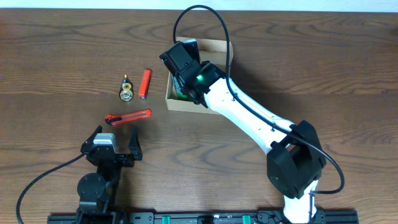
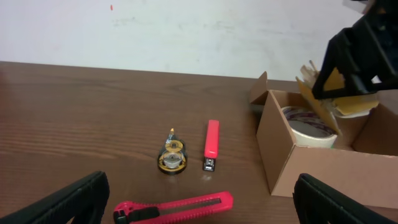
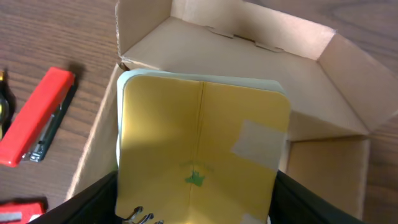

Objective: Pack container
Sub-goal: 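Carry the yellow notepad with the right gripper and drop it into the box, then withdraw the right gripper to the right of the box, then reach the left gripper toward the red lighter and gold tape dispenser, then grasp the red lighter with the left gripper, then carry the red lighter with the left gripper and drop it into the box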

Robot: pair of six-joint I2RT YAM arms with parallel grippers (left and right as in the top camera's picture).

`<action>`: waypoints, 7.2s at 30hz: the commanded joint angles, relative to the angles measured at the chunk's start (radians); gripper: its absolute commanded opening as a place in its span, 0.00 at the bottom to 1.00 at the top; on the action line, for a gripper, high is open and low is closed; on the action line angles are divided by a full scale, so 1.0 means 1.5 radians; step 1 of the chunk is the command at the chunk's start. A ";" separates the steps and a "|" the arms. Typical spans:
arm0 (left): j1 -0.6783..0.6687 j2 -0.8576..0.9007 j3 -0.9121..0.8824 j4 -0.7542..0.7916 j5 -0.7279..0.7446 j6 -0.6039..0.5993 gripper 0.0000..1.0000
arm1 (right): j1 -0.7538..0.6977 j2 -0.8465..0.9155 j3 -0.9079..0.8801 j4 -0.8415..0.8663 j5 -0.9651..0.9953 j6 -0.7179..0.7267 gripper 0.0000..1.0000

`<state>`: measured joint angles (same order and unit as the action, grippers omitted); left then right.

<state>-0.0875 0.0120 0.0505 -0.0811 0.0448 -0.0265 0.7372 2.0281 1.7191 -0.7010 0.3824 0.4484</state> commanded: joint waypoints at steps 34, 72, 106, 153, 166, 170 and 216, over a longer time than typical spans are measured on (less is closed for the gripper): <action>0.003 -0.005 -0.025 -0.007 -0.008 -0.002 0.95 | -0.018 -0.119 0.158 -0.258 -0.136 -0.084 0.96; 0.002 -0.005 -0.016 -0.009 0.132 -0.102 0.95 | -0.063 -0.540 -0.171 -0.373 -0.228 -0.150 0.99; 0.002 0.720 0.583 -0.070 0.040 0.038 0.95 | -0.063 -0.540 -0.172 -0.373 -0.228 -0.150 0.99; 0.001 1.378 0.906 -0.213 0.077 0.208 0.79 | -0.063 -0.540 -0.172 -0.373 -0.228 -0.150 0.99; -0.013 1.404 0.906 -0.229 0.077 0.207 0.52 | -0.063 -0.540 -0.171 -0.373 -0.228 -0.150 0.99; -0.013 1.404 0.906 -0.236 0.077 0.207 0.33 | -0.063 -0.540 -0.171 -0.373 -0.228 -0.150 0.99; -0.312 1.302 1.201 -0.502 0.107 -0.215 0.06 | -0.063 -0.540 -0.172 -0.373 -0.228 -0.150 0.99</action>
<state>-0.5449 1.9495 1.8412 -0.8242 0.2379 -0.3180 0.6491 1.2182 1.4624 -1.2598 0.0399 0.2333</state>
